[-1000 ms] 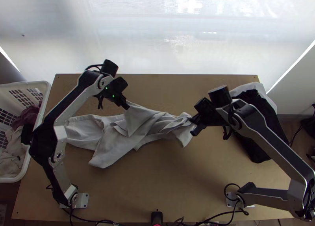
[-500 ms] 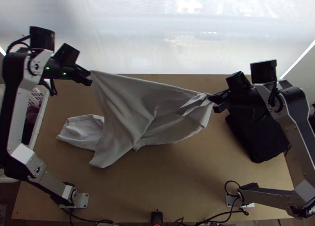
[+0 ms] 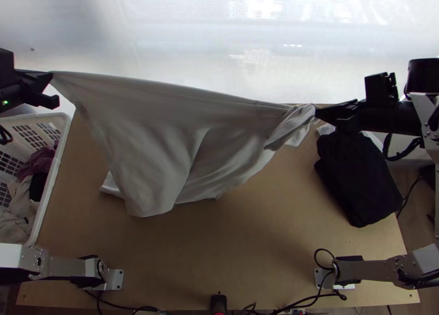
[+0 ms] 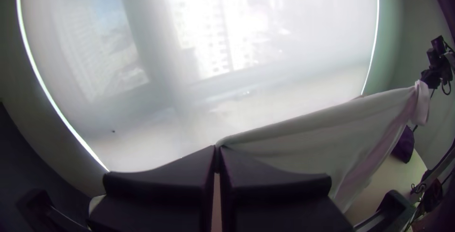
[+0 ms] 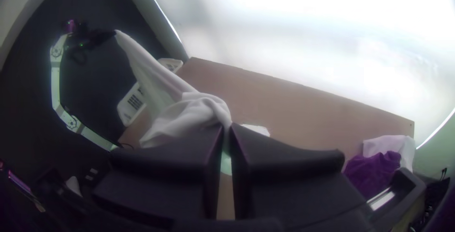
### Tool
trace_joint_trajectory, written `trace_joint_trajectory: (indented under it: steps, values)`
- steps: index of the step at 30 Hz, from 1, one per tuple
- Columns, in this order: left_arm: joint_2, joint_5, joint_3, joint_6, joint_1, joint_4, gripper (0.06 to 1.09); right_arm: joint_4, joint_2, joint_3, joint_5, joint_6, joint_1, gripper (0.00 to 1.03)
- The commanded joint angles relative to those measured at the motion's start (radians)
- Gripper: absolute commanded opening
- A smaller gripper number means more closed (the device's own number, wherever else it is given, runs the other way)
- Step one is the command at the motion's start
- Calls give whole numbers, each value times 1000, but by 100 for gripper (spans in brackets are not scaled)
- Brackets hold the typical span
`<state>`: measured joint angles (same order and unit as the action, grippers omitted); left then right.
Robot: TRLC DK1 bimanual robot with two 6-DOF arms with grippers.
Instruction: Fold the t-shirt
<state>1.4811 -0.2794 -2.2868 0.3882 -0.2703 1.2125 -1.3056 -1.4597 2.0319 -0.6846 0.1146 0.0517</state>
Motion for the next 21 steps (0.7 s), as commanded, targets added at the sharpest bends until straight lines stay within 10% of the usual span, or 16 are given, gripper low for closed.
trace_joint_trajectory:
  steps: [1, 14, 21]
  values:
    - [-125, -17, 36, -89, -89, -137, 9, -69, -44, 274, -44, -26, 63, 3]
    - [-347, -38, 72, -114, -72, -137, 9, -185, 119, 145, -55, 14, 316, 3]
    - [-539, -75, 297, 54, -41, 28, 9, -251, 305, -289, -79, 71, 353, 3]
